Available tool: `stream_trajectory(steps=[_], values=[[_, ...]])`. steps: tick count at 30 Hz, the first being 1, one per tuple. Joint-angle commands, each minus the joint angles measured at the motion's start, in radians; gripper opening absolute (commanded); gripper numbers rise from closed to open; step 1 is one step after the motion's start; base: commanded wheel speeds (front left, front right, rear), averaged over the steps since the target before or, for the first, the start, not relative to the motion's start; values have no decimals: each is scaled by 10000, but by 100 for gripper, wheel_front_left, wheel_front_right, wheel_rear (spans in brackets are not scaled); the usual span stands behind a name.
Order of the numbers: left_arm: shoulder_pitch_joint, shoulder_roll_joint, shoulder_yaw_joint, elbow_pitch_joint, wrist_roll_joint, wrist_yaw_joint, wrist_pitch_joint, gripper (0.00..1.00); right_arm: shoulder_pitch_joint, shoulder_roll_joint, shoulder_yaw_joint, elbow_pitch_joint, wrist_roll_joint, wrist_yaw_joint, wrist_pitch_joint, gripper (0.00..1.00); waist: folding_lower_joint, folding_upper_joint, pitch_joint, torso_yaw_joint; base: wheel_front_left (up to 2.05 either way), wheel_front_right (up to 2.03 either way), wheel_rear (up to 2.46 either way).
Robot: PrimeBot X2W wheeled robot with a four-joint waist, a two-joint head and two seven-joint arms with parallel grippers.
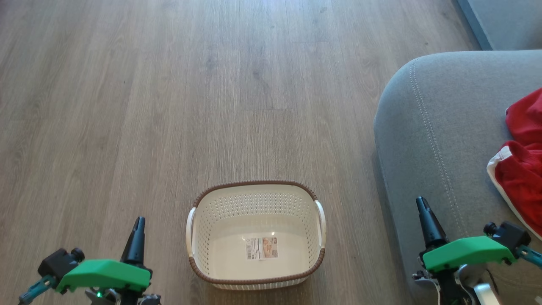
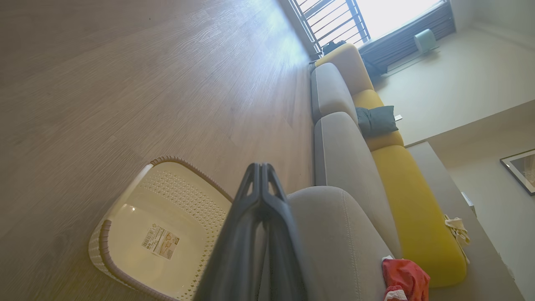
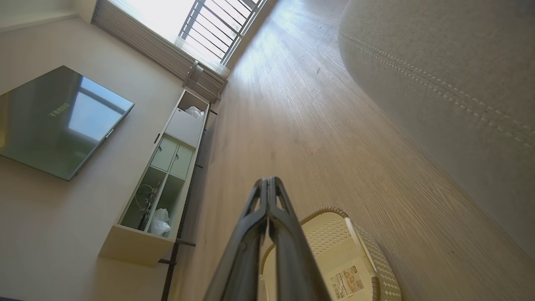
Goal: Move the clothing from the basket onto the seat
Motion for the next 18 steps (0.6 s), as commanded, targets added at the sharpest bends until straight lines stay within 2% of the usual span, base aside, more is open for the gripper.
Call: stream_trajectory(steps=[1, 18], values=[[-550, 35, 328, -290, -335, -78, 98, 0, -523, -139, 11, -410, 400, -1, 73, 0, 0, 0, 0, -1, 0, 0, 0], [-758, 38, 556, -273, -2000, -193, 569, 0, -588, -133, -332, -531, 2264, -1, 533, 0, 0, 0, 2, -11, 0, 0, 0]])
